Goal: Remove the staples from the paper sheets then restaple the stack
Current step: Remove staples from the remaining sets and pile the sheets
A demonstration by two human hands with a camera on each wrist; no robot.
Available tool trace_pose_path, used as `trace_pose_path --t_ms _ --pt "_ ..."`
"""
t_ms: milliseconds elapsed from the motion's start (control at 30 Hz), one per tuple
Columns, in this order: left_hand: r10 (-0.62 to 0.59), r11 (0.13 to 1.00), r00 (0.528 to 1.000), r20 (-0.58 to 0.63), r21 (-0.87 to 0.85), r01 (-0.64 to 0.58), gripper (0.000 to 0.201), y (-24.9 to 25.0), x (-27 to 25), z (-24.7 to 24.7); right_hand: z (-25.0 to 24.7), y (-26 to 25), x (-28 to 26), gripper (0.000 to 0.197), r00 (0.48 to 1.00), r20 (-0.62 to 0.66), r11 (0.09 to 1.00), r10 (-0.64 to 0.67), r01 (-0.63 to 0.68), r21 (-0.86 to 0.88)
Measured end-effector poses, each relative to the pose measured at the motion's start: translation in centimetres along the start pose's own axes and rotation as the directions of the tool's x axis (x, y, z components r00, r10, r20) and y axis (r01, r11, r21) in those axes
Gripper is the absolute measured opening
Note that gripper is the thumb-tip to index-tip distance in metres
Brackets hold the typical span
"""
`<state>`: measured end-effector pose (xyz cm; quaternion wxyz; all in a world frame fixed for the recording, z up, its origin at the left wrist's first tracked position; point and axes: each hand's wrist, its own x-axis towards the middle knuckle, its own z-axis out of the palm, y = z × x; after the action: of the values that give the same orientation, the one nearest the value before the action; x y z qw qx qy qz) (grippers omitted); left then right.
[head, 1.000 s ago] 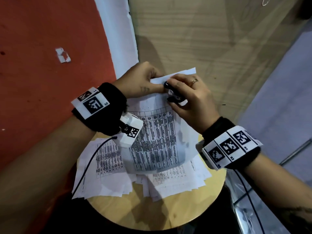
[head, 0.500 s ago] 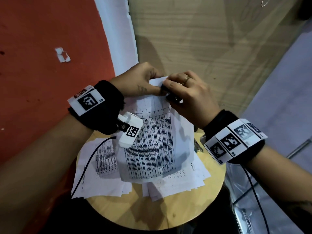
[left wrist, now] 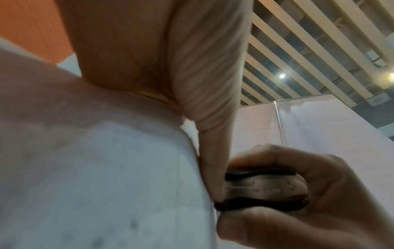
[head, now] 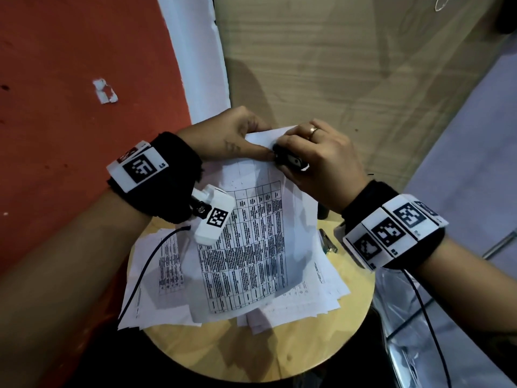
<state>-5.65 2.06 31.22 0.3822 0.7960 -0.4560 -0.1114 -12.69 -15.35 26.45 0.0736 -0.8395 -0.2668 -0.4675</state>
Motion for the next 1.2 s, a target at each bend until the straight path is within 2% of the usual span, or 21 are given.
trace_pose_path --t_ms 100,200,300,367,400,467,733,833,933,1033,1133,1200 --pt "0.017 0.998 1.0 -0.015 -0.063 -0.018 0.022 0.0 0.0 0.2 -0.3 -0.1 -0.2 0.016 0.996 -0.037 0.993 0.077 -0.073 0.09" --pt "0.04 0.995 0.996 -0.076 -0.093 -0.047 0.004 -0.1 0.0 0.4 -0.3 -0.2 -0.5 0.019 0.987 -0.059 0.976 0.151 -0.139 0.17" --pt "0.039 0.983 0.993 -0.111 -0.172 -0.058 0.004 -0.2 0.1 0.5 -0.4 -0.4 -0.5 0.023 0.97 -0.085 0.952 0.226 -0.202 0.23" --pt "0.047 0.975 0.99 -0.132 -0.21 -0.075 0.013 -0.2 0.0 0.4 -0.5 -0.3 -0.4 0.025 0.957 -0.1 0.929 0.272 -0.234 0.286" --pt "0.046 0.971 0.989 -0.137 -0.225 -0.076 0.009 -0.2 0.0 0.4 -0.5 -0.3 -0.4 0.026 0.95 -0.103 0.915 0.294 -0.249 0.318" --pt "0.05 0.966 0.988 -0.146 -0.244 -0.085 0.002 -0.1 -0.1 0.4 -0.6 -0.2 -0.3 0.028 0.941 -0.1 0.889 0.324 -0.266 0.373" --pt "0.084 0.965 0.982 -0.167 -0.234 -0.122 0.003 0.1 -0.4 0.5 -0.6 0.1 -0.3 0.034 0.921 -0.079 0.799 0.381 -0.285 0.53" --pt "0.076 0.982 0.971 -0.226 -0.152 -0.112 0.011 0.0 -0.1 0.7 -0.7 0.0 -0.2 0.032 0.926 -0.095 0.829 0.366 -0.278 0.486" --pt "0.076 0.995 0.938 -0.339 -0.04 -0.095 0.015 -0.5 0.4 1.4 -0.4 -0.1 0.0 0.025 0.936 -0.122 0.895 0.329 -0.268 0.356" --pt "0.039 0.999 0.89 -0.454 0.028 -0.03 0.041 -0.8 0.8 2.1 0.1 -0.4 0.3 0.02 0.95 -0.129 0.942 0.286 -0.254 0.217" --pt "0.044 0.998 0.87 -0.491 0.065 -0.014 0.043 -0.7 1.2 2.3 0.5 -0.5 0.3 0.02 0.944 -0.136 0.948 0.3 -0.28 0.149" --pt "0.045 0.999 0.867 -0.496 0.033 -0.033 0.042 -0.9 1.4 2.4 0.4 -0.6 0.1 0.019 0.919 -0.15 0.921 0.364 -0.331 0.208"
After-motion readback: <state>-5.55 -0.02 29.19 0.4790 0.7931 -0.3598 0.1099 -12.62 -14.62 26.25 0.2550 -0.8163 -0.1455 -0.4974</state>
